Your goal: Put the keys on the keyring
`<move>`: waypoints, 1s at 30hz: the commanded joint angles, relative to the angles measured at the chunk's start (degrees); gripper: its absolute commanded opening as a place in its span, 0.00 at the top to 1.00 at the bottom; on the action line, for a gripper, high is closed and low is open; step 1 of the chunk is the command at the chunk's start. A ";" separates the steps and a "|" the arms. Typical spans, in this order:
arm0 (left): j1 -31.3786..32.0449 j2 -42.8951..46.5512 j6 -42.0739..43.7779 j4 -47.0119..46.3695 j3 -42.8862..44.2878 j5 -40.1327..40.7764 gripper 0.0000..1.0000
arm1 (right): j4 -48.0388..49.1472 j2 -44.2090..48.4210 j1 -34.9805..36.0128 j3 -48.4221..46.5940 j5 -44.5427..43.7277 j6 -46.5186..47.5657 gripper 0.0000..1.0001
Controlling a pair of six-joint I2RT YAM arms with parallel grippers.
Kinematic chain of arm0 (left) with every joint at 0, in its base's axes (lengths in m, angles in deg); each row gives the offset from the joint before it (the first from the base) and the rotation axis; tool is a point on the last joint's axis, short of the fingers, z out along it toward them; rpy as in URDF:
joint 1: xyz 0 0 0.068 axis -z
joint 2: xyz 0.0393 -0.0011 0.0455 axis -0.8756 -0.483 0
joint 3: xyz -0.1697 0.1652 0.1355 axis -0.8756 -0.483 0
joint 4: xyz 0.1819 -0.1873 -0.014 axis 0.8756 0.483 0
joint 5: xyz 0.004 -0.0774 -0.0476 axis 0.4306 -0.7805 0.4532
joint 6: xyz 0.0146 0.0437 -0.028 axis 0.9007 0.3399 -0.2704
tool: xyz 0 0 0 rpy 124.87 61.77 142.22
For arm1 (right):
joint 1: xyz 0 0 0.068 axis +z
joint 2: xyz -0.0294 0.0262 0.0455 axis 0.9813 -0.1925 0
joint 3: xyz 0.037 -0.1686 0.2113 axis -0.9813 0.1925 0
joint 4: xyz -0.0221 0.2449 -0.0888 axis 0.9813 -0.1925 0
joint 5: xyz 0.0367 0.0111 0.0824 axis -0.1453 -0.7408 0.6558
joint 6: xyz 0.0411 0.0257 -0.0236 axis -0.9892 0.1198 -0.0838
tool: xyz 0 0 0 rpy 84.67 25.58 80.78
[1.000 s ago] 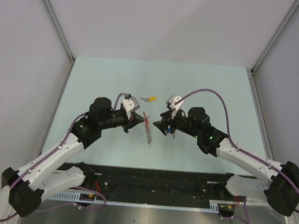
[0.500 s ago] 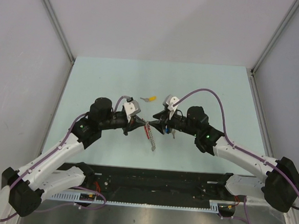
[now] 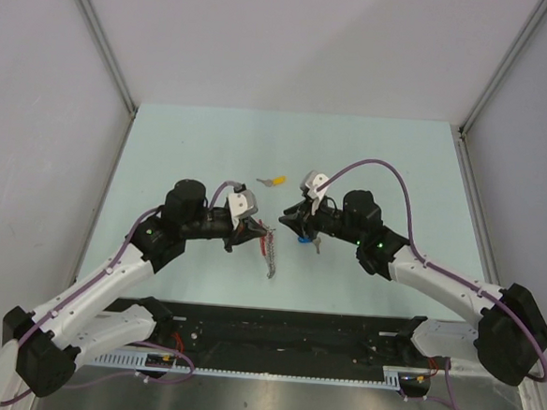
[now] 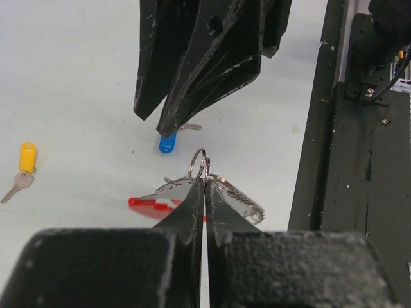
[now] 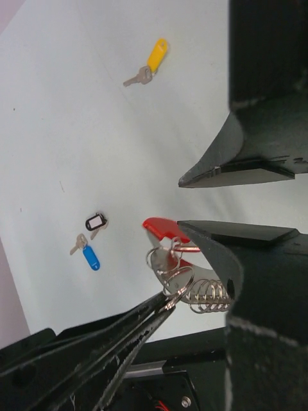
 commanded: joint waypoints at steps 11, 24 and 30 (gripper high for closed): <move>0.30 0.90 2.26 0.46 3.12 -0.53 1.00 | -7.53 4.74 0.22 -1.21 6.78 7.86 0.52; 0.30 0.20 1.91 0.19 3.12 -2.47 1.00 | 0.82 1.40 2.07 -1.21 8.36 5.84 0.51; 0.92 -0.51 2.17 0.80 3.38 -4.75 1.00 | 5.48 -0.18 2.16 -1.21 4.50 3.12 0.51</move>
